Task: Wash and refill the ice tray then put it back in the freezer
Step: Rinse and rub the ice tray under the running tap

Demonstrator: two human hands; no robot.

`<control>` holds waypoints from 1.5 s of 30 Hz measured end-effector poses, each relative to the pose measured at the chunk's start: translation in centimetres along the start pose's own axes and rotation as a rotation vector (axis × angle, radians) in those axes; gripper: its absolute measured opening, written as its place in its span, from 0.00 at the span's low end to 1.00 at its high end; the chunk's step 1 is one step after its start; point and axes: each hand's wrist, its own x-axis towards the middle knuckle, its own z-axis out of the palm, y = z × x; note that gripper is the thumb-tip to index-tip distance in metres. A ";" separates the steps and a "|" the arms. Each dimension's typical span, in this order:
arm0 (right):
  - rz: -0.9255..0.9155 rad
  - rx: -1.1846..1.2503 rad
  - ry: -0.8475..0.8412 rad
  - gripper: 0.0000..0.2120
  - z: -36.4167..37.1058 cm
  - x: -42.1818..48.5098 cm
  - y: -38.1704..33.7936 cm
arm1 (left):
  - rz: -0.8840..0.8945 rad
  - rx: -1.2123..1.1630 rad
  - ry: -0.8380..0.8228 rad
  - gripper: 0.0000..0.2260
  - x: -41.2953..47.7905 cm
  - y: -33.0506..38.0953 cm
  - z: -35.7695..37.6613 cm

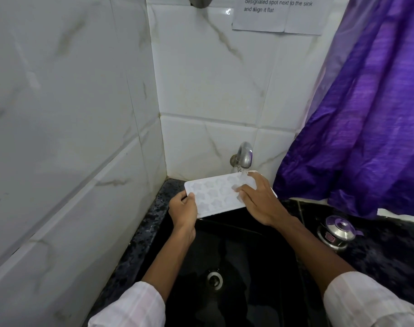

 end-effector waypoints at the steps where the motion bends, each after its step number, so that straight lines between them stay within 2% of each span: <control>1: 0.005 -0.004 0.011 0.15 0.0 0.0 -0.1 | -0.001 -0.001 -0.006 0.11 0.0 0.0 0.0; 14: 0.081 0.035 -0.077 0.17 0.4 0.1 -0.9 | 0.001 -0.001 0.000 0.11 0.1 0.4 0.1; 22: 0.123 0.077 -0.057 0.16 0.1 0.2 -0.9 | -0.013 -0.027 -0.020 0.10 0.0 0.2 0.6; 30: 0.041 0.085 0.174 0.07 0.2 -0.5 -0.3 | -0.007 -0.028 0.033 0.11 0.8 0.9 0.6; 41: 0.068 0.055 -0.008 0.14 0.6 0.1 0.2 | -0.012 -0.065 0.048 0.11 0.8 1.4 1.3; 45: 0.098 0.105 0.020 0.14 0.4 0.4 -0.1 | -0.016 -0.055 0.037 0.11 0.7 1.2 1.0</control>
